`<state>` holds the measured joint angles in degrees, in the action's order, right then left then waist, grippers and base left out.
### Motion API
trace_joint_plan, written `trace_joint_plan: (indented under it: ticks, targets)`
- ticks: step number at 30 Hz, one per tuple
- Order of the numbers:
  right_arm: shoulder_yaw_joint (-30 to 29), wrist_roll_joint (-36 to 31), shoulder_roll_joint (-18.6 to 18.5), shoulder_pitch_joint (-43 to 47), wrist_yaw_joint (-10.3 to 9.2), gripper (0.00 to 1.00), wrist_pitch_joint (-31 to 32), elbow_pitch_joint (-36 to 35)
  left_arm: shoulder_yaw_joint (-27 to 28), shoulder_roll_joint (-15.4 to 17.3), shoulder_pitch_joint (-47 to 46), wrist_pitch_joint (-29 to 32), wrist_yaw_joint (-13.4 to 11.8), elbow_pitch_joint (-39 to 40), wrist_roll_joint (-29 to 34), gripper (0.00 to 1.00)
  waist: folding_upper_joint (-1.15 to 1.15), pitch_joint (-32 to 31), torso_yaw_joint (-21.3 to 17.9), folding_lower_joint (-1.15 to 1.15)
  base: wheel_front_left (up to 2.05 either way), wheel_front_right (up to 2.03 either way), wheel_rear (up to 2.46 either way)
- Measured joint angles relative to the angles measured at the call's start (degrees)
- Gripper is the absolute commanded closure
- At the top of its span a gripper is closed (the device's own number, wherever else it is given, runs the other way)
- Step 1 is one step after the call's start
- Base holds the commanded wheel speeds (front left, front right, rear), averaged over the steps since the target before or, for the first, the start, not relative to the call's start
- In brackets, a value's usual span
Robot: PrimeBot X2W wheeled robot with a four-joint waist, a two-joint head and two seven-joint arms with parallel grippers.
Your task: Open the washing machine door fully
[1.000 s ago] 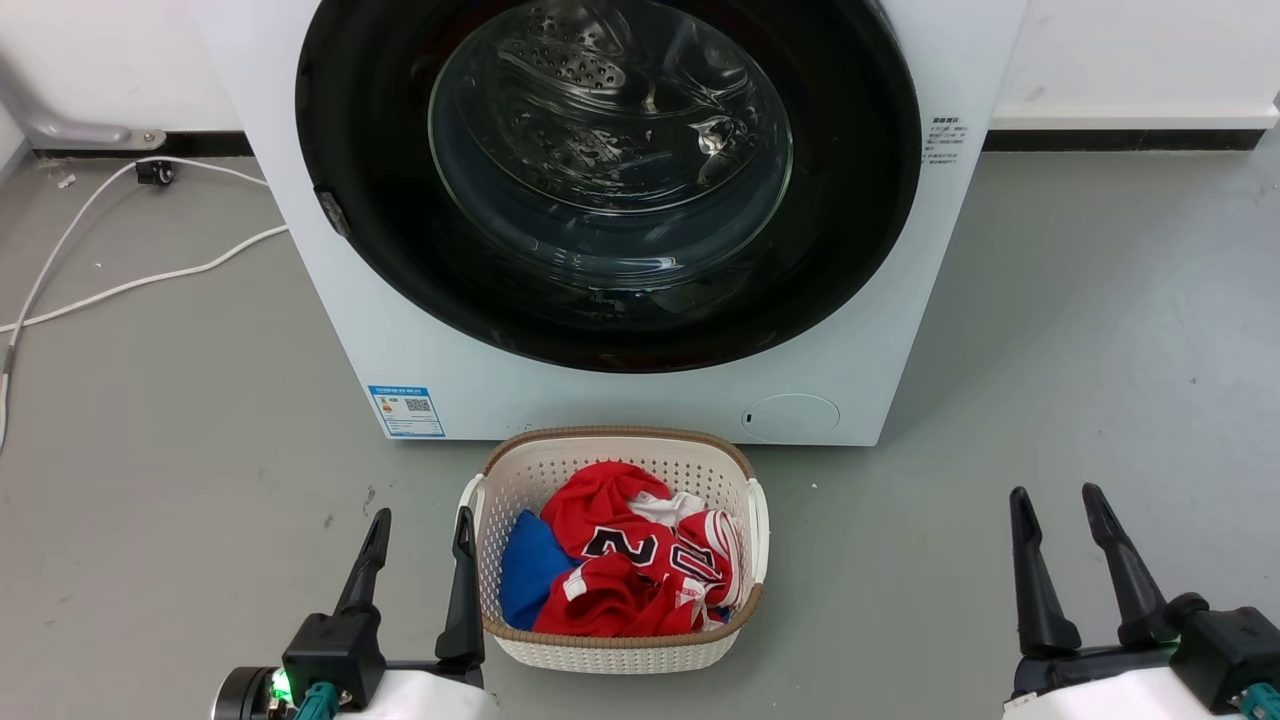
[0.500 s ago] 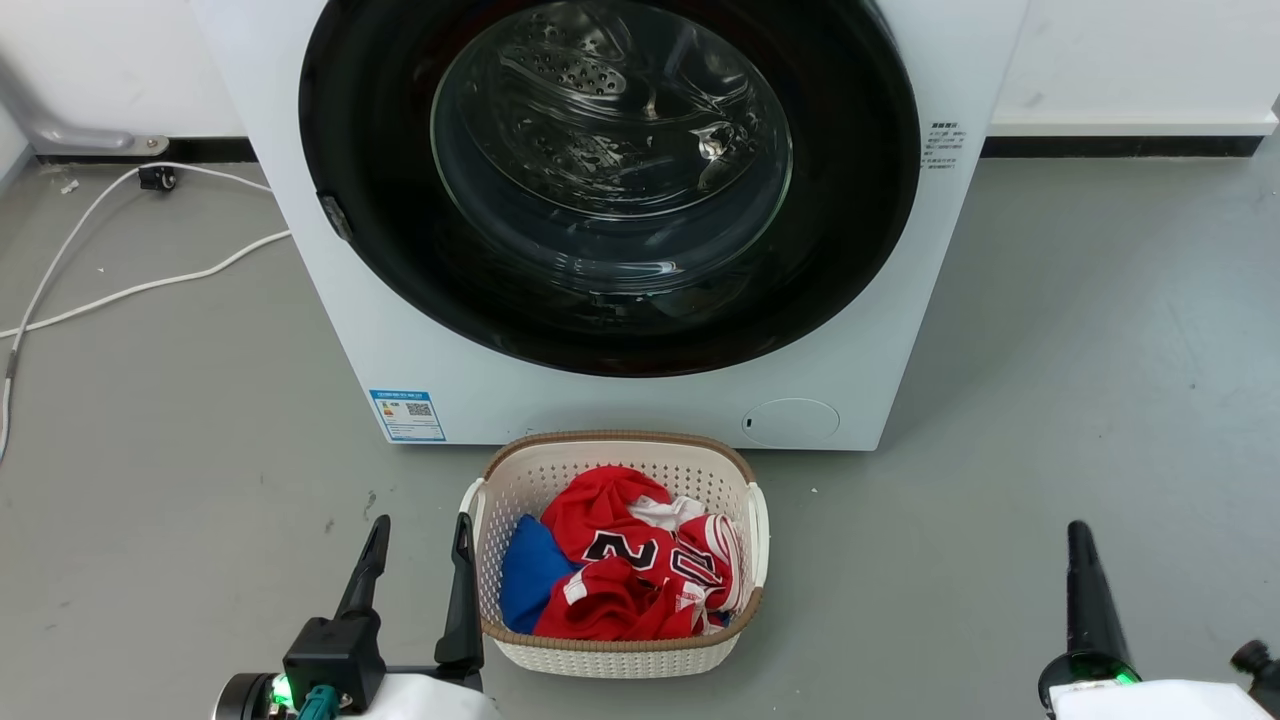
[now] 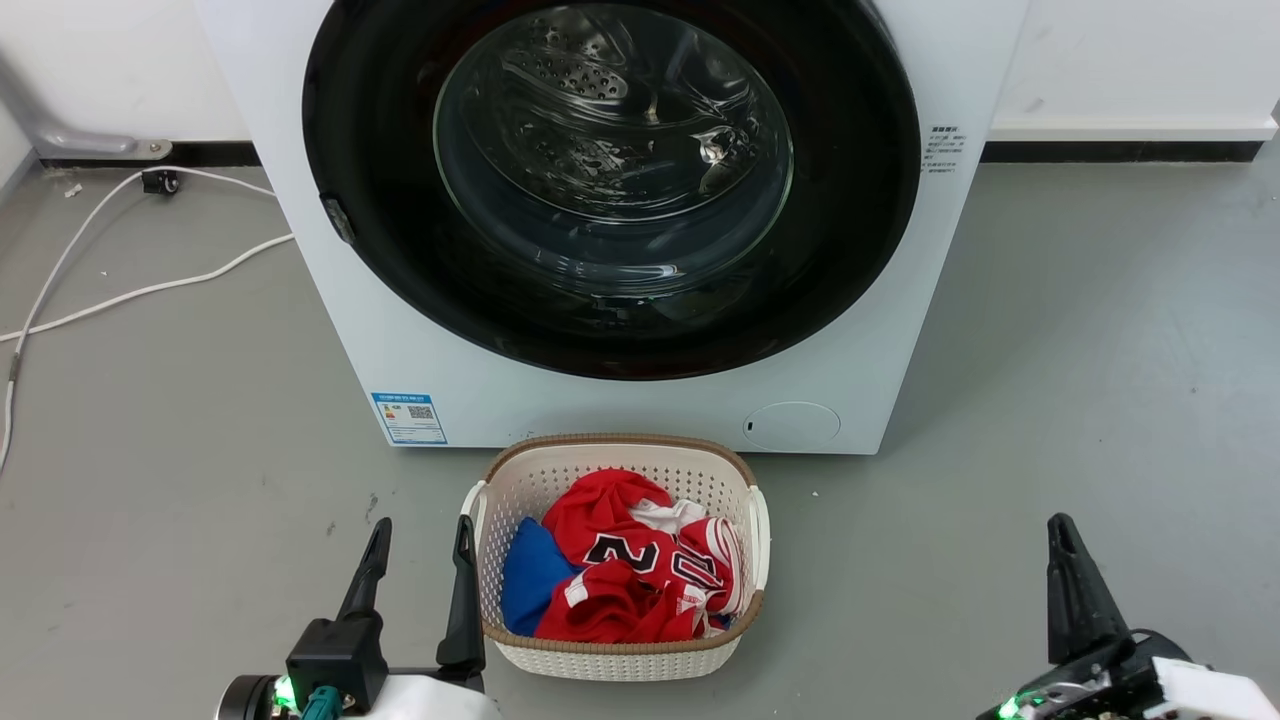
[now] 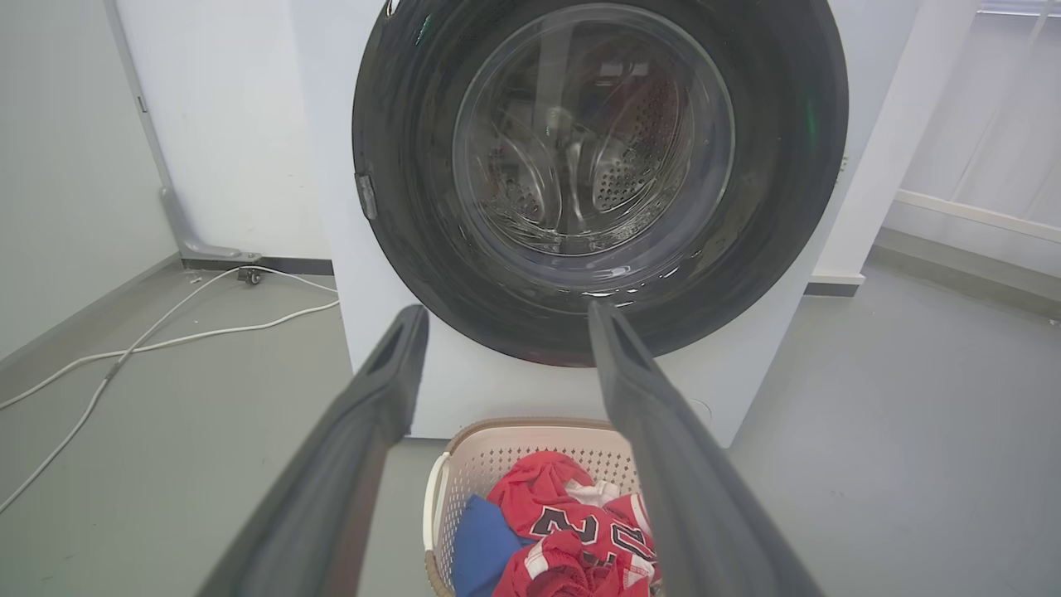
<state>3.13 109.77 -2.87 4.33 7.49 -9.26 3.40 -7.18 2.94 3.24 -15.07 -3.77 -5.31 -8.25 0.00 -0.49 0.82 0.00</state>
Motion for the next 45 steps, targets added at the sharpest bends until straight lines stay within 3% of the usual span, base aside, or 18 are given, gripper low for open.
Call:
trace_joint_plan:
  ticks: [3, 8, 26, 34, 40, 45]
  targets:
    - [-1.7, 2.8, 0.0, 0.8, 0.00, 1.00, 5.9, -1.6, 0.0, 0.0, 0.0, 0.0, 0.0, 0.0, 0.0, 0.00, 0.00, 0.0, 0.1, 0.00, 0.00, 0.00, 0.00]
    - [-2.5, 0.0, 0.0, 1.9, 0.00, 1.00, 12.2, -3.3, 0.2, 0.0, 0.0, 0.0, -0.3, 0.0, 0.0, 0.00, 0.00, 0.0, 0.0, 0.00, 0.00, 0.00, 0.00]
    - [-2.7, -2.7, 0.0, 0.7, -0.01, 1.00, 13.0, -3.0, 0.5, 0.0, -0.4, 0.0, -0.5, 0.4, 0.8, 0.00, 0.00, 1.9, 0.0, 0.00, 0.00, 0.00, 0.00]
    - [-10.7, -6.6, -0.3, -9.3, -0.01, 1.00, 15.3, 0.8, 0.2, 0.0, -3.4, 0.0, -0.2, 1.2, 1.4, 0.00, 0.00, 5.4, 0.2, 0.00, 0.00, 0.00, 0.00]
    - [-17.9, -7.7, -3.9, -22.3, -0.01, 1.00, 16.3, 8.0, -0.5, 0.0, -7.2, 0.0, 0.1, 2.0, 1.9, 0.00, 0.00, 10.0, 0.8, 0.00, 0.00, 0.00, 0.00]
    - [-20.2, -9.2, -8.1, -33.3, -0.01, 1.00, 18.2, 13.9, -0.9, 0.0, -10.6, 0.0, 0.5, 2.6, 2.2, 0.00, 0.00, 14.6, 1.6, 0.01, 0.00, 0.00, 0.00]
